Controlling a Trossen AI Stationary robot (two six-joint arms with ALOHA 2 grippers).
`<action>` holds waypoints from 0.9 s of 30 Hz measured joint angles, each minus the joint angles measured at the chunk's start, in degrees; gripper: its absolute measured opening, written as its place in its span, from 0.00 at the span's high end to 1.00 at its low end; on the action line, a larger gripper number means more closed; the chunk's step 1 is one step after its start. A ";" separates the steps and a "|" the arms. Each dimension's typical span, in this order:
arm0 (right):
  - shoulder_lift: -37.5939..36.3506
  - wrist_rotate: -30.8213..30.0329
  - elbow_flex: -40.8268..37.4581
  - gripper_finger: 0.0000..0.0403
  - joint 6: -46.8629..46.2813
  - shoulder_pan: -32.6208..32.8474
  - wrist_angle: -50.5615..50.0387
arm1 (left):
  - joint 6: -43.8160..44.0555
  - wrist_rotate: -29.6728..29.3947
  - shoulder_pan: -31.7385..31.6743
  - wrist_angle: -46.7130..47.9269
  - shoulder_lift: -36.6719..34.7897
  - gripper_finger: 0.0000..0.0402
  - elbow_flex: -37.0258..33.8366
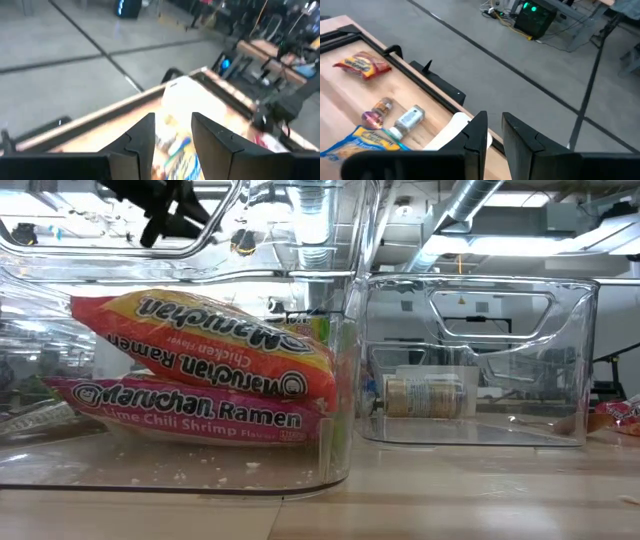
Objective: Pick & Place Food Item
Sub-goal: Put the left gold spoon into the white bin
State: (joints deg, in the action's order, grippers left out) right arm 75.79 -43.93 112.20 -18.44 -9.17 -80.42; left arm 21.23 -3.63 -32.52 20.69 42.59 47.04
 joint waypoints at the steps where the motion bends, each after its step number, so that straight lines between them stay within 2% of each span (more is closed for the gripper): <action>1: -0.16 0.40 0.01 0.87 -0.04 0.01 -0.01 | 0.03 0.70 -0.48 1.93 -0.03 0.70 0.01; 6: -0.54 1.21 0.00 0.87 -1.31 0.20 -0.09 | 3.53 2.11 -2.31 16.27 1.64 0.70 0.01; 10: -0.54 1.16 0.02 0.87 -1.27 0.13 0.27 | 8.90 2.08 -3.60 31.33 5.81 0.70 -0.06; 13: -0.54 1.16 0.02 0.87 -0.75 0.14 0.57 | 12.15 2.13 -3.56 37.69 9.78 0.70 -2.09; 15: -0.57 1.16 0.01 0.87 -0.47 0.15 0.56 | 12.48 3.49 -3.55 36.91 11.73 0.70 -4.86; 20: -0.55 2.17 0.02 0.87 -1.57 0.15 0.56 | 16.42 11.14 -3.54 26.47 15.76 0.70 -13.58; 27: -0.55 3.63 0.02 0.87 -2.58 1.94 0.54 | 21.30 11.52 -3.52 19.25 16.50 0.70 -21.06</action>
State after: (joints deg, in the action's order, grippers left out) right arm 75.24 -40.29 112.22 -21.02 -7.23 -79.88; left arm 42.53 7.89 -36.03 39.93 59.08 25.98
